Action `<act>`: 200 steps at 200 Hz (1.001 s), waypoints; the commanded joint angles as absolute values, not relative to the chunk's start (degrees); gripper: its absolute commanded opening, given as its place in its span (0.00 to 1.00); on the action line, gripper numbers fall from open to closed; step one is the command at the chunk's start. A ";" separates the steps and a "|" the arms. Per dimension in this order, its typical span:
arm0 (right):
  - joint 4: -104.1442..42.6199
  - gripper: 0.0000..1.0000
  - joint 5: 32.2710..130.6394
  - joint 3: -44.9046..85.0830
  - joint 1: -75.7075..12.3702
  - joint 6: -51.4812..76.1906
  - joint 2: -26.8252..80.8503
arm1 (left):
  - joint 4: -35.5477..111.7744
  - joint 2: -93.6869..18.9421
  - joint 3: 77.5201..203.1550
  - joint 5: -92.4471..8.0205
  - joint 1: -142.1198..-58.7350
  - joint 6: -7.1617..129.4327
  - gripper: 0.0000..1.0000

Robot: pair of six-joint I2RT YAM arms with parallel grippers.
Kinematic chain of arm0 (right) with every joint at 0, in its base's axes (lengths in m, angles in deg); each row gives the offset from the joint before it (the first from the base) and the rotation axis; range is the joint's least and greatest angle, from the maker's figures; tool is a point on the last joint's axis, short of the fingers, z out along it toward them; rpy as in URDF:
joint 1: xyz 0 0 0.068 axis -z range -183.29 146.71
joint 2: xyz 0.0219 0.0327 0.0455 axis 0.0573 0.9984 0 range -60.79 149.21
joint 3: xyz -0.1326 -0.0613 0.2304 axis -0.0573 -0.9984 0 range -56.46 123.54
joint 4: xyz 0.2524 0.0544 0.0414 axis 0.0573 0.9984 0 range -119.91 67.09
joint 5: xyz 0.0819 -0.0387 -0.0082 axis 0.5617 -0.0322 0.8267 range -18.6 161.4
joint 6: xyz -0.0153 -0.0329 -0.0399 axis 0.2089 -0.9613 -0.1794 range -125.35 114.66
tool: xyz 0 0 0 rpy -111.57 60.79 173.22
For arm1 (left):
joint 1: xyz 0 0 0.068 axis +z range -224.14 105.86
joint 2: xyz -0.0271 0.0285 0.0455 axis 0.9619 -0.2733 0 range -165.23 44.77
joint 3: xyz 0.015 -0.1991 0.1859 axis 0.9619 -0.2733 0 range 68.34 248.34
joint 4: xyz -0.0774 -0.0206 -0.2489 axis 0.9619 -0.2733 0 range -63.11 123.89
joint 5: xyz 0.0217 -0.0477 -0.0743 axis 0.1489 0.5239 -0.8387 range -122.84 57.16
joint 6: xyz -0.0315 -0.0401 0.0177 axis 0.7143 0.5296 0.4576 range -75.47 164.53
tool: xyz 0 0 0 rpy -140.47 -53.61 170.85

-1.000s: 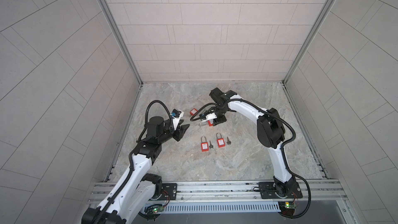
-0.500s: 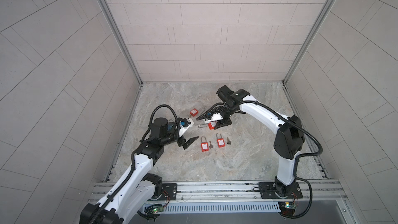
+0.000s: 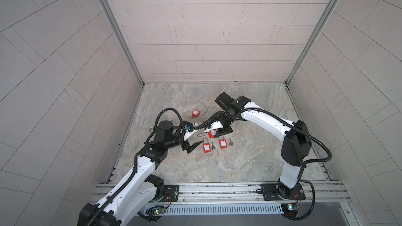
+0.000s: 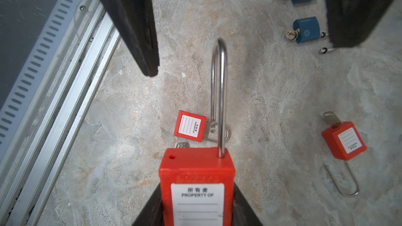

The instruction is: Lock with the key

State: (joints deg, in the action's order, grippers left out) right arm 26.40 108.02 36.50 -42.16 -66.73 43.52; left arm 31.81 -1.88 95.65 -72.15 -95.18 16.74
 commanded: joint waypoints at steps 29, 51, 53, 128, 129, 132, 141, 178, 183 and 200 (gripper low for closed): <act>25.73 0.31 109.46 36.64 -42.24 -66.00 40.49 | 31.83 -1.28 94.79 -75.36 -95.45 16.72 0.61; 25.73 0.30 108.91 36.42 -42.40 -65.91 40.48 | 32.90 -2.03 95.03 -76.13 -95.63 17.28 0.40; 25.79 0.30 108.86 36.39 -42.44 -65.97 40.47 | 32.81 -2.09 95.05 -76.09 -95.62 17.24 0.40; 25.29 0.29 106.76 36.34 -43.23 -65.20 40.31 | 33.48 -4.85 96.70 -79.91 -96.06 19.30 0.09; 25.29 0.29 106.70 36.30 -43.25 -65.16 40.25 | 33.51 -4.87 96.71 -79.98 -96.09 19.35 0.09; 25.31 0.29 106.61 36.34 -43.27 -65.12 40.20 | 33.61 -4.93 96.72 -80.03 -96.15 19.42 0.08; 25.34 0.29 106.35 36.29 -43.28 -65.04 40.20 | 34.01 -5.07 96.64 -80.08 -96.44 19.86 0.08; 25.02 0.35 105.08 36.90 -43.43 -62.57 40.29 | 36.50 -5.26 96.03 -80.46 -96.88 22.39 0.00; 25.02 0.37 104.94 37.02 -43.42 -62.21 40.25 | 37.16 -5.27 96.02 -80.50 -96.86 23.10 0.00; 24.65 0.44 104.68 36.41 -43.42 -62.57 39.90 | 39.16 -4.93 95.76 -80.48 -96.99 25.31 0.00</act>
State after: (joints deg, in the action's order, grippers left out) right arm 26.97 105.16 36.05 -43.14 -64.37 42.58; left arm 33.75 -5.56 95.34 -76.35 -95.83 22.53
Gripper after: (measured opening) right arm 0.428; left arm 0.057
